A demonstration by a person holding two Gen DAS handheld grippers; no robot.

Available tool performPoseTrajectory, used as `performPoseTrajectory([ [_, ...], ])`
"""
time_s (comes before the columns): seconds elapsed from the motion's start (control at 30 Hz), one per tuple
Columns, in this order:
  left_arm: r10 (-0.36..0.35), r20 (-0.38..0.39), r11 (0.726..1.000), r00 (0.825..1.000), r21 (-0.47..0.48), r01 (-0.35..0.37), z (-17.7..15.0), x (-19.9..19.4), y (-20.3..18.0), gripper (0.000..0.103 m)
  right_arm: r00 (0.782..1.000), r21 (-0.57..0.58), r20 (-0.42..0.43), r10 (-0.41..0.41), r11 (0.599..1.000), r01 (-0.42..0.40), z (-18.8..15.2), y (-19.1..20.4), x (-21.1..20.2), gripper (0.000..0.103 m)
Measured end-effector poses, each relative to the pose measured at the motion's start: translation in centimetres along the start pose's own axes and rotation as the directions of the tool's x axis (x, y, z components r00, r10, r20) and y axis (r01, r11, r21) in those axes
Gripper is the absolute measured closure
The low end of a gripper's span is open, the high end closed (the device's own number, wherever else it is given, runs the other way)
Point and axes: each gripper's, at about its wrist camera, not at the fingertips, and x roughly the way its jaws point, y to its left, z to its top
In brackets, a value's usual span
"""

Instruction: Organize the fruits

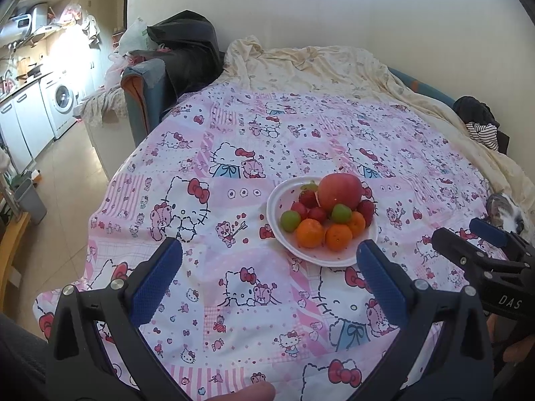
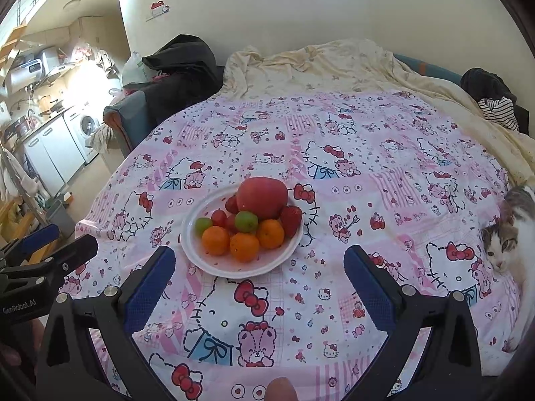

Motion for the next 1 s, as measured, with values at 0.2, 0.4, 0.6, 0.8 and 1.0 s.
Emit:
performPoseTrajectory([
  [0.2,0.001,0.001,1.000,1.000,-0.001,-0.001,-0.02,-0.06,0.05,0.000,1.000,-0.002,0.001,0.002,1.000,-0.002,-0.02,0.05,-0.02,0.000],
  [0.4,0.002,0.002,1.000,1.000,-0.003,-0.002,-0.03,-0.10,0.18,0.000,1.000,-0.006,0.003,0.000,1.000,0.000,-0.07,0.11,0.01,0.000],
  [0.6,0.005,-0.001,1.000,1.000,-0.009,-0.005,0.00,-0.14,0.29,0.000,1.000,-0.004,-0.003,0.004,1.000,-0.004,-0.08,0.12,0.08,0.000],
  [0.8,0.006,-0.005,1.000,1.000,-0.011,-0.006,-0.06,-0.14,0.20,0.000,1.000,-0.004,-0.002,0.004,1.000,-0.004,-0.07,0.12,0.09,0.000],
  [1.0,0.007,-0.006,1.000,1.000,-0.014,-0.007,-0.04,-0.09,0.19,0.000,1.000,-0.005,-0.003,0.003,1.000,-0.003,-0.09,0.13,0.08,0.000],
])
